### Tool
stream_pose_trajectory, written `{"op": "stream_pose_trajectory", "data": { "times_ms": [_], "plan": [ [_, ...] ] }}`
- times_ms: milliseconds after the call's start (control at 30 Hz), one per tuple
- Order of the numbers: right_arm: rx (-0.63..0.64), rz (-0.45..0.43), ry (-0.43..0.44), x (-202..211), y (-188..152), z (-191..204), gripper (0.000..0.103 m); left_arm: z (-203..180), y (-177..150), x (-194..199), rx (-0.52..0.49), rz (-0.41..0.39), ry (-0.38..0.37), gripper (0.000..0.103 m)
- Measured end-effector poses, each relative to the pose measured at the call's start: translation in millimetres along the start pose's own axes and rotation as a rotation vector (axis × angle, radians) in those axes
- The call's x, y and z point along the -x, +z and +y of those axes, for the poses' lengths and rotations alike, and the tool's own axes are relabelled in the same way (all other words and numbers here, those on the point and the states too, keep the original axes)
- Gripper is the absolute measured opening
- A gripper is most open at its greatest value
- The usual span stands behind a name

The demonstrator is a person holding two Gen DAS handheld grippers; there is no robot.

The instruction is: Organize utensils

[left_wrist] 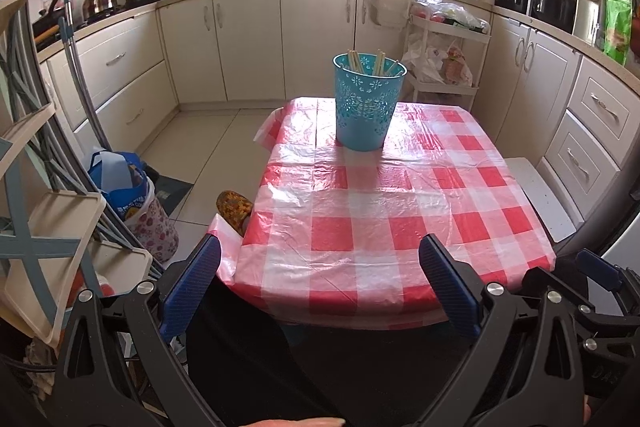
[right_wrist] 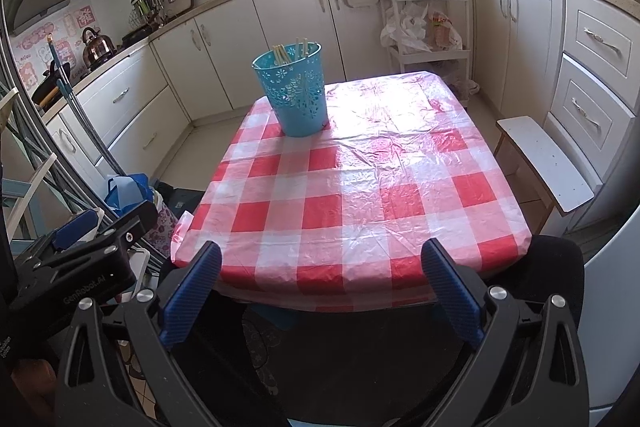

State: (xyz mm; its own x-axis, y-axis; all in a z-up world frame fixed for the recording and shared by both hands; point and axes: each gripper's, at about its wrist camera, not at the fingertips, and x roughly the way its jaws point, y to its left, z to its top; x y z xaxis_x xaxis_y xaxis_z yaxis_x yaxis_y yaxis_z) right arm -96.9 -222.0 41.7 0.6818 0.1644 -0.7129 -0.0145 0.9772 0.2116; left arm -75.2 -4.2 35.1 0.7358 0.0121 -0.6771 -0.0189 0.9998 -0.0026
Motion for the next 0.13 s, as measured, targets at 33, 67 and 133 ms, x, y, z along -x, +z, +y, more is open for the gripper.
{"op": "stream_pose_trajectory", "data": {
  "times_ms": [33, 67, 133],
  "plan": [
    [0.002, 0.005, 0.001, -2.5, 0.9, 0.3, 0.096, 1.0, 0.5, -2.1, 0.003, 0.006, 0.001, 0.095],
    [0.004, 0.009, 0.001, -4.7, 1.5, 0.8, 0.096, 2.0, 0.2, -3.7, 0.007, 0.010, 0.002, 0.095],
    [0.009, 0.016, 0.001, -8.7, 2.4, 2.2, 0.096, 4.2, 1.0, -7.9, 0.015, 0.017, 0.002, 0.095]
  ]
}}
